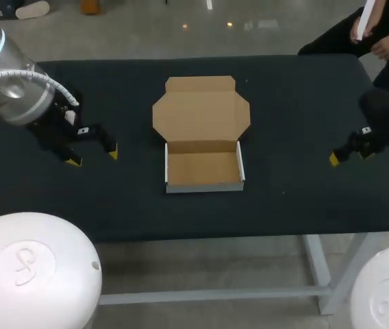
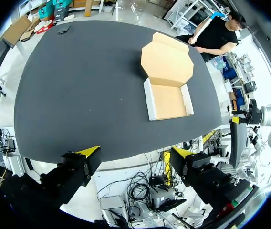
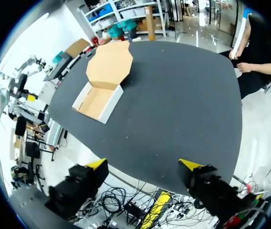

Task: Assemble the packaging by folding the flat box into shape, placing the metal phone stand inside, and closing the box properly

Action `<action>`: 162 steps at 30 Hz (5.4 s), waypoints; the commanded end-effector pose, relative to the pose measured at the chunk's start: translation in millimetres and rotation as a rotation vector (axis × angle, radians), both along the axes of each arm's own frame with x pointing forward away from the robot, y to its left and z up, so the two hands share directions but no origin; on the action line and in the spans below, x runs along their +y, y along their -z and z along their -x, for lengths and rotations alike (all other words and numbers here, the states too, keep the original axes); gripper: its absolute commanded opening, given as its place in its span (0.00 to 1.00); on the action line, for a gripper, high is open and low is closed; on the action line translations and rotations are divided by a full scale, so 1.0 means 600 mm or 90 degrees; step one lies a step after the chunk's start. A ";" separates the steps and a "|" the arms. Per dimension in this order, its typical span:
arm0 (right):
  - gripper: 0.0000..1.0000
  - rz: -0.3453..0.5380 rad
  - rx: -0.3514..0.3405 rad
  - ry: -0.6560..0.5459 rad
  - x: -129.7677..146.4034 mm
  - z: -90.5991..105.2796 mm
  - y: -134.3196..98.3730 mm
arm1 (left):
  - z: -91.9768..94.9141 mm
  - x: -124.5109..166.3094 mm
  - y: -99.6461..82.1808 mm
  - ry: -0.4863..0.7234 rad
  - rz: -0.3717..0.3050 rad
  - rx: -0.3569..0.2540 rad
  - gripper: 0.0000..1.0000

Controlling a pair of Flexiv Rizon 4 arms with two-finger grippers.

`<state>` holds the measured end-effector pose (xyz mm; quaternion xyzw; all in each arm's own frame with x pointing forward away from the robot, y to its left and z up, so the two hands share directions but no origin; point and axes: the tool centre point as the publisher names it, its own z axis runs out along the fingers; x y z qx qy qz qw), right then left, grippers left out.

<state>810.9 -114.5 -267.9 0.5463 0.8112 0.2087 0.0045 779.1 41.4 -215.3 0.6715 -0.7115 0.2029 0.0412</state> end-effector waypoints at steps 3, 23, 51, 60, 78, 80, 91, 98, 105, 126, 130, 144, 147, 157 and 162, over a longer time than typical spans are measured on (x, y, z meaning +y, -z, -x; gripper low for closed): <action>1.00 -0.015 -0.005 0.010 -0.008 0.008 -0.011 | 0.020 0.008 -0.008 -0.014 -0.013 -0.012 1.00; 1.00 -0.039 0.007 0.036 -0.004 0.012 -0.029 | 0.037 0.020 -0.005 -0.022 -0.035 -0.016 1.00; 1.00 -0.017 0.040 0.050 -0.001 0.026 -0.024 | 0.025 0.032 -0.011 -0.053 -0.042 -0.019 1.00; 1.00 -0.017 0.040 0.050 -0.001 0.026 -0.024 | 0.025 0.032 -0.011 -0.053 -0.042 -0.019 1.00; 1.00 -0.017 0.040 0.050 -0.001 0.026 -0.024 | 0.025 0.032 -0.011 -0.053 -0.042 -0.019 1.00; 1.00 -0.017 0.040 0.050 -0.001 0.026 -0.024 | 0.025 0.032 -0.011 -0.053 -0.042 -0.019 1.00; 1.00 -0.017 0.040 0.050 -0.001 0.026 -0.024 | 0.022 0.041 -0.011 -0.072 -0.066 -0.023 1.00; 1.00 -0.017 0.040 0.050 -0.001 0.026 -0.024 | 0.016 0.049 -0.007 -0.091 -0.080 -0.008 1.00; 1.00 -0.017 0.040 0.050 -0.001 0.026 -0.024 | 0.015 0.046 0.001 -0.091 -0.110 0.015 1.00; 1.00 -0.017 0.040 0.050 -0.001 0.026 -0.024 | 0.018 0.048 -0.002 -0.087 -0.094 0.027 1.00; 1.00 -0.017 0.040 0.050 -0.001 0.026 -0.024 | 0.018 0.048 -0.002 -0.087 -0.094 0.027 1.00; 1.00 -0.017 0.040 0.050 -0.001 0.026 -0.024 | 0.008 0.053 0.009 -0.102 -0.113 0.025 1.00; 1.00 -0.017 0.040 0.050 -0.001 0.026 -0.024 | -0.007 0.061 0.020 -0.113 -0.122 0.026 1.00; 1.00 -0.017 0.040 0.050 -0.001 0.026 -0.024 | -0.056 0.102 0.068 -0.118 -0.148 0.024 1.00; 1.00 -0.017 0.040 0.050 -0.001 0.026 -0.024 | -0.079 0.122 0.084 -0.111 -0.157 0.020 1.00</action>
